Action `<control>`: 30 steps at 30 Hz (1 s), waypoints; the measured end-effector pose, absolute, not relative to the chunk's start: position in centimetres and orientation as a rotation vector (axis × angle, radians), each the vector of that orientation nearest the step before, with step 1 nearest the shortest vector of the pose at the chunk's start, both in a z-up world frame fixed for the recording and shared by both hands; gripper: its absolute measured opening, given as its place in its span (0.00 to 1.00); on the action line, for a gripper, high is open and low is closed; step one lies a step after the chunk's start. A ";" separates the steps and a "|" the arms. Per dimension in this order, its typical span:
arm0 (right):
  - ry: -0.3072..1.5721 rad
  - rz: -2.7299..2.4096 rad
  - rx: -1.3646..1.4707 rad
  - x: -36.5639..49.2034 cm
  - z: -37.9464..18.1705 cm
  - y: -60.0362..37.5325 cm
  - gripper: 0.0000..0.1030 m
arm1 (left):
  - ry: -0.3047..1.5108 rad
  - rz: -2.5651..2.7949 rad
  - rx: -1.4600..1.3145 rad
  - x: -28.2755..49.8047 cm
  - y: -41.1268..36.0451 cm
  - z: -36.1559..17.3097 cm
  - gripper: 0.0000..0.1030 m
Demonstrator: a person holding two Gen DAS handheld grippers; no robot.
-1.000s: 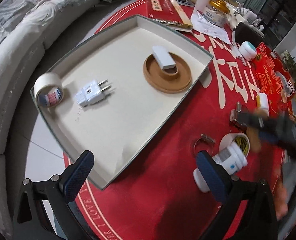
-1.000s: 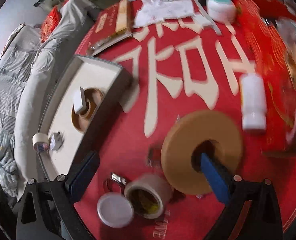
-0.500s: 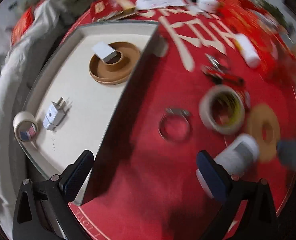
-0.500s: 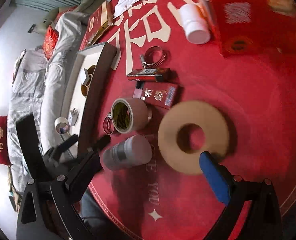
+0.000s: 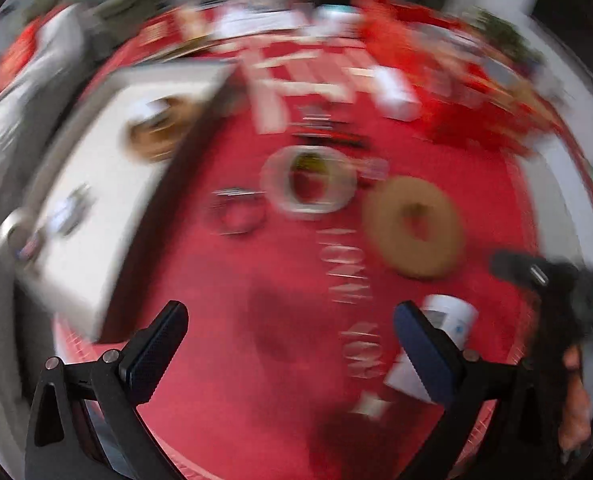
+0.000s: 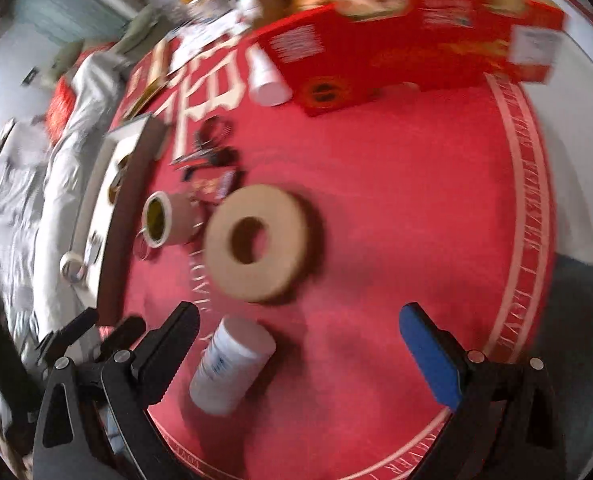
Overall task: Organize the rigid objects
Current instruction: 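Move both tools back over the table toward the remaining items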
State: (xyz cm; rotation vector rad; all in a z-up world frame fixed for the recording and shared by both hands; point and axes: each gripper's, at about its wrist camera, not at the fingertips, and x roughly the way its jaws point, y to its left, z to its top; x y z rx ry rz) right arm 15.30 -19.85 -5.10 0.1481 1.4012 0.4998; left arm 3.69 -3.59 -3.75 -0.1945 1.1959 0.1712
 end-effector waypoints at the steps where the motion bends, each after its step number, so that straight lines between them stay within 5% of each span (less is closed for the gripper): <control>1: 1.396 0.475 0.165 15.4 -5.1 -20.6 0.98 | 1.195 0.104 -0.173 3.8 -5.1 -3.8 1.00; 12: 1.386 0.381 0.243 15.7 -5.2 -25.7 0.98 | 1.261 0.024 0.112 5.2 -13.6 -8.2 1.00; 22: 1.398 0.421 0.194 15.2 -5.9 -24.6 0.98 | 1.344 0.160 -0.101 3.9 -8.1 -9.6 1.00; 30: 1.378 0.438 0.248 14.9 -5.5 -25.6 0.98 | 1.203 -0.150 -0.196 2.1 -10.1 -5.5 1.00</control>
